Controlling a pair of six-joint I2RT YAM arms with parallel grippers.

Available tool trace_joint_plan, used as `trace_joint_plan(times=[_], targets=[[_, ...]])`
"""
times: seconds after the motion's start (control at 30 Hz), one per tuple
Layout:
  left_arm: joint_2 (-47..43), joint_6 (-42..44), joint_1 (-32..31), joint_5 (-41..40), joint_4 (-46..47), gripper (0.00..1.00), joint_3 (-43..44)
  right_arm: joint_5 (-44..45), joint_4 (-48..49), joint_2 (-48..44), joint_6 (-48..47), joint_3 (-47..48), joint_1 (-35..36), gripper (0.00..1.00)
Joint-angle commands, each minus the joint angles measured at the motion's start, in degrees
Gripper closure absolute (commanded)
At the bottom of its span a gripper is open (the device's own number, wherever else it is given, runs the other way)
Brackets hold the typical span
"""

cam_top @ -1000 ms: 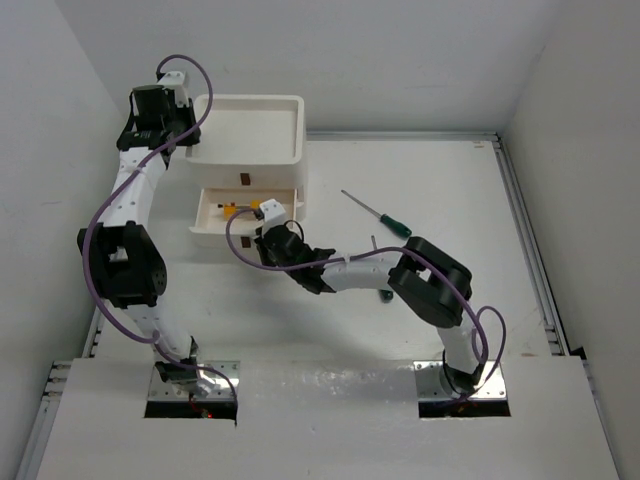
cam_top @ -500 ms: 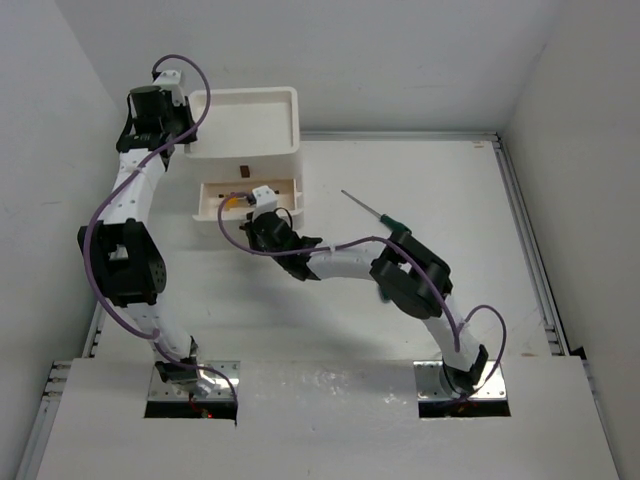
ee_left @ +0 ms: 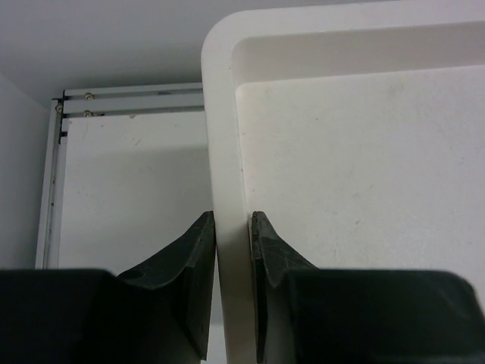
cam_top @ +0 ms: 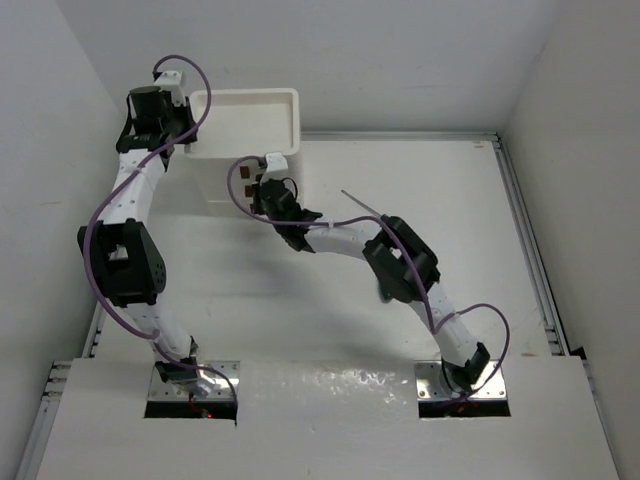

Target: Sort the tools into containers

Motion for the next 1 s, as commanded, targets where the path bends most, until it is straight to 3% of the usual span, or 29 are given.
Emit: trace_joint_plan(times=[0.0, 0.1, 0.3, 0.33, 0.37, 0.53, 0.8, 0.97], targets=[[2.86, 2.38, 0.27, 5.16, -11.6, 1.0, -2.93, 1.07, 1.06, 4.66, 0.49, 7.34, -1.48, 1.0], [2.87, 2.46, 0.35, 4.98, -11.95, 1.0, -2.93, 0.81, -1.41, 6.51, 1.27, 11.04, -1.48, 1.0], [2.51, -1.74, 0.35, 2.79, -12.21, 1.0, -2.59, 2.47, 4.04, -1.56, 5.85, -4.22, -0.08, 0.99], [2.86, -2.54, 0.27, 2.7, -12.65, 1.0, -2.41, 3.87, 3.95, -1.74, 6.11, -4.95, 0.44, 0.94], [3.04, -3.24, 0.27, 2.78, -12.74, 1.0, -2.06, 4.93, 2.82, -1.48, 6.37, -5.04, 0.97, 0.83], [3.83, -6.06, 0.27, 4.28, -13.09, 1.0, -1.35, 3.71, -6.94, 5.62, 10.85, 4.88, 1.06, 0.66], [3.92, -6.06, 0.18, 4.9, -12.13, 1.0, -1.88, 3.62, -6.86, 10.73, 9.01, 11.13, 1.59, 0.49], [4.1, -6.06, 0.18, 5.68, -12.04, 1.0, -2.05, 8.97, -9.67, 13.46, 9.54, 15.43, 1.59, 0.51]])
